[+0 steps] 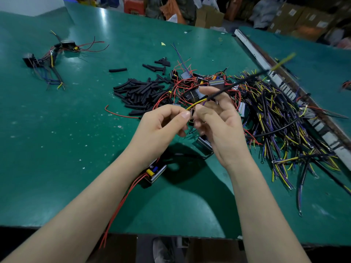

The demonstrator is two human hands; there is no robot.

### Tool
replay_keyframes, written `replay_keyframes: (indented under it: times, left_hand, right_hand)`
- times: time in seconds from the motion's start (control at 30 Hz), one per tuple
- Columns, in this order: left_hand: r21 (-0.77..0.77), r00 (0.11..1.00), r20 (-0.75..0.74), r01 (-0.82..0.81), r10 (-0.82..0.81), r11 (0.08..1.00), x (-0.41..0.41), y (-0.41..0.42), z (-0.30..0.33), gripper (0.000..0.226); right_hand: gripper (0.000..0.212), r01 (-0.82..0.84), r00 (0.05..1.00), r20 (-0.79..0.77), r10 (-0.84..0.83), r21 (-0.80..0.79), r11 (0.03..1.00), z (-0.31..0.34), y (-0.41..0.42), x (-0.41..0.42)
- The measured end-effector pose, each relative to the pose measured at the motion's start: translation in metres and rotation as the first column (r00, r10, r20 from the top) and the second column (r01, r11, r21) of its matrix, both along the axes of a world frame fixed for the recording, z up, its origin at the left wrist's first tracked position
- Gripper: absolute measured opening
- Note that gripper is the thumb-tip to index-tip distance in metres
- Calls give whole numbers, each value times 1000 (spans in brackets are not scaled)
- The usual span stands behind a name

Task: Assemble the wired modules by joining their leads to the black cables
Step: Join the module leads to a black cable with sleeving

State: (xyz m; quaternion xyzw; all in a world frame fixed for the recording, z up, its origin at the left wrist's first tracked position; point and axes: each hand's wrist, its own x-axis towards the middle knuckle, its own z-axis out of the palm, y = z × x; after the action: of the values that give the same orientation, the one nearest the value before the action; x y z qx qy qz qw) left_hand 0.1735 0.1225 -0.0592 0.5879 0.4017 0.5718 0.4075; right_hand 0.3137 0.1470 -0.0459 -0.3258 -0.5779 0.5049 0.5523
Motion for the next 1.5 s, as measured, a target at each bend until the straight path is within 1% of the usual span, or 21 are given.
replay_keyframes:
  times: [0.17, 0.27, 0.33, 0.47, 0.57, 0.67, 0.73, 0.8, 0.87, 0.93, 1.0, 1.03, 1.1, 1.2, 1.27, 1.37, 1.5]
  left_hand:
    - [-24, 999, 0, 47, -47, 999, -1, 0, 3, 18]
    - [-62, 995, 86, 49, -43, 997, -4, 3, 3, 18]
    - [-95, 986, 156, 66, -51, 993, -6, 5, 4, 20]
    - [-153, 959, 242, 189, -149, 970, -5, 7, 4, 23]
    - [-193, 938, 273, 270, -213, 943, -5, 7, 3, 22]
    - [-200, 946, 232, 274, -227, 940, -6, 5, 3, 22]
    - [-165, 967, 161, 224, -198, 960, -6, 4, 3, 21]
    - [-73, 991, 26, 130, -129, 989, -5, 3, 3, 18]
    - [45, 991, -131, 23, -17, 999, -3, 2, 2, 13]
    - [165, 963, -250, -62, 102, 984, -2, 3, 1, 11]
    - [252, 932, -308, -114, 192, 961, -2, 4, 0, 12]
    - [254, 931, -300, -130, 206, 959, -2, 4, -1, 11]
    - [169, 962, -220, -126, 162, 978, -2, 4, -1, 10]
    - [60, 989, -133, -55, 63, 997, -4, 4, 0, 12]
    - [19, 991, -131, -23, 25, 1000, -5, 5, 1, 13]
    - [-8, 992, -124, -1, 0, 1000, -6, 6, 2, 12]
    - [-36, 995, -97, 27, -30, 999, -7, 5, 1, 12]
  right_hand:
    - [34, -56, 998, 34, 56, -18, 998, 0, 0, -1]
    - [34, -75, 997, -3, 75, -31, 997, 1, 1, 0]
    - [37, -120, 992, -33, 120, -25, 992, 2, 1, 1]
    - [40, -207, 972, -114, 205, -5, 978, 1, 1, -1]
    - [45, -167, 978, -128, 167, 16, 986, 3, 0, -2]
    - [47, -89, 988, -120, 92, 28, 996, 3, 0, -2]
    - [47, -41, 993, -113, 45, 40, 998, 2, 0, -3]
    - [48, 7, 991, -132, -2, 37, 999, 2, -2, -6]
    - [46, 80, 988, -136, -74, 39, 996, 1, -4, -10]
    - [44, 153, 982, -123, -147, 43, 987, -1, -5, -13]
    - [43, 202, 970, -139, -198, 13, 979, -3, -6, -17]
    - [42, 209, 966, -155, -208, -7, 978, -3, -7, -18]
    - [41, 180, 966, -180, -184, -37, 983, -2, -8, -20]
    - [40, 62, 963, -255, -85, -96, 993, 1, -7, -18]
    - [40, 18, 954, -294, -59, -141, 990, 3, -5, -14]
    - [40, 6, 946, -316, -72, -205, 979, 4, -4, -10]
    - [49, -4, 943, -317, -103, -320, 947, 6, -2, -10]
